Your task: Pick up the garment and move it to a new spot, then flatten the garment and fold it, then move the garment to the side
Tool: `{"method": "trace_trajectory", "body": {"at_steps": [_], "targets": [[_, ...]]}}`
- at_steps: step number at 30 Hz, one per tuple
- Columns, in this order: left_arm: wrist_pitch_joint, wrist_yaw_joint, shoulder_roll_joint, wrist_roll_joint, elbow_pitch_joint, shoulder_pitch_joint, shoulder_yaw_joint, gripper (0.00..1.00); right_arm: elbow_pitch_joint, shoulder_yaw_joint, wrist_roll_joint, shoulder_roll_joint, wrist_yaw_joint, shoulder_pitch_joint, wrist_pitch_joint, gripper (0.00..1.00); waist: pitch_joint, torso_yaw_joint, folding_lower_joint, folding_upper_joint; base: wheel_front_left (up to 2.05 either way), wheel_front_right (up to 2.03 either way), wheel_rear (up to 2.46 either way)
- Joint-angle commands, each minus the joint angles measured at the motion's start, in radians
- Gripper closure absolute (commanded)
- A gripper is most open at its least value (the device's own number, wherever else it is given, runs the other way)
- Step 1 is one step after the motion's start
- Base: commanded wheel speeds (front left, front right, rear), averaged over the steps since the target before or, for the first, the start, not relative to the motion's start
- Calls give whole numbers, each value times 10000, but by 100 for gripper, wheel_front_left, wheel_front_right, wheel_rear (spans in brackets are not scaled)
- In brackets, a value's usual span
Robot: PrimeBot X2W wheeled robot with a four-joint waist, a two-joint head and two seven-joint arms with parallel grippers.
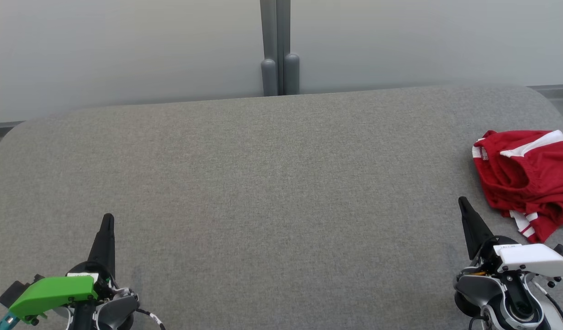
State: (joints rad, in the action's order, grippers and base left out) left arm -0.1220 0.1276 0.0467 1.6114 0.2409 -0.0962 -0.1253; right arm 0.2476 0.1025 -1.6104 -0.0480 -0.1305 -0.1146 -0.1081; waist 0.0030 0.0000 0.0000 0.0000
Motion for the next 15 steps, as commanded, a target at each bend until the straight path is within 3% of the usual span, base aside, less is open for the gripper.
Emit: {"method": "trace_trajectory", "body": {"at_steps": [1,15], "targets": [[-14,66,67,19,-27,-150,-20,100,-47,12,-69,-42,-4,81,-21,100,0,0,0,0,0,0,0],[-14,66,67,19,-28,-151,-20,100,-47,12,-70,-42,-4,81,-20,100,0,0,0,0,0,0,0]]}}
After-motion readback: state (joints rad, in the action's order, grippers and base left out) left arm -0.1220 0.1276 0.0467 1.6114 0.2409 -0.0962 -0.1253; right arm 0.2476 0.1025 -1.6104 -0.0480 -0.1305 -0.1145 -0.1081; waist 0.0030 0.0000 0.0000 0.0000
